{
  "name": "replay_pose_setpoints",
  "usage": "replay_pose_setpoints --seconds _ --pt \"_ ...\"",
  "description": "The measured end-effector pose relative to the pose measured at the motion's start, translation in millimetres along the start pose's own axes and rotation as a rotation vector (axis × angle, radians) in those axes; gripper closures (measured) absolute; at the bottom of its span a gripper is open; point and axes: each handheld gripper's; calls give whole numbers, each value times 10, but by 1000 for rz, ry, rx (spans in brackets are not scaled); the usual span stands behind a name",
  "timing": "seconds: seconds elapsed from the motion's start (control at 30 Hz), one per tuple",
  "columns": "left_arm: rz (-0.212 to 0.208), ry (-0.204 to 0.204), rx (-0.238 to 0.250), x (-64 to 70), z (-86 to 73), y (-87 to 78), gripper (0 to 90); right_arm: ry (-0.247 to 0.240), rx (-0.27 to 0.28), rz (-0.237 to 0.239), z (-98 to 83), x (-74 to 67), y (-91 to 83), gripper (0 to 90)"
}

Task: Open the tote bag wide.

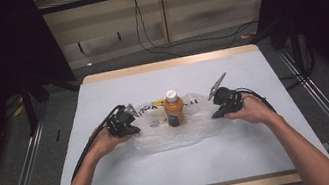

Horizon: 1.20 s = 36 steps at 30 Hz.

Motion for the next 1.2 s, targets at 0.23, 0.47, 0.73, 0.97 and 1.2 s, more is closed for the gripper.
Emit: replay_pose_setpoints --seconds 0.23,0.47,0.73,0.97,1.2 --pt "14 -9 16 11 -26 -11 900 -8 -4 2 -38 -19 -32 900" --pt "-28 -52 143 85 59 -4 900 30 109 34 39 -12 -43 900" --pt "-46 -11 208 231 355 -98 900 3 162 49 297 -98 -97 900" --pt "-74 24 234 372 530 -132 900 -23 177 53 536 -126 -107 900" --pt "-101 14 187 491 576 139 900 -21 113 61 743 -44 196 900"
Point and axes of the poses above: each handheld gripper's, and its own axes: y roughly forward along the jaws, z roughly out of its top, x roughly to its right, and after that the axes turned 11 degrees about x, right-handed
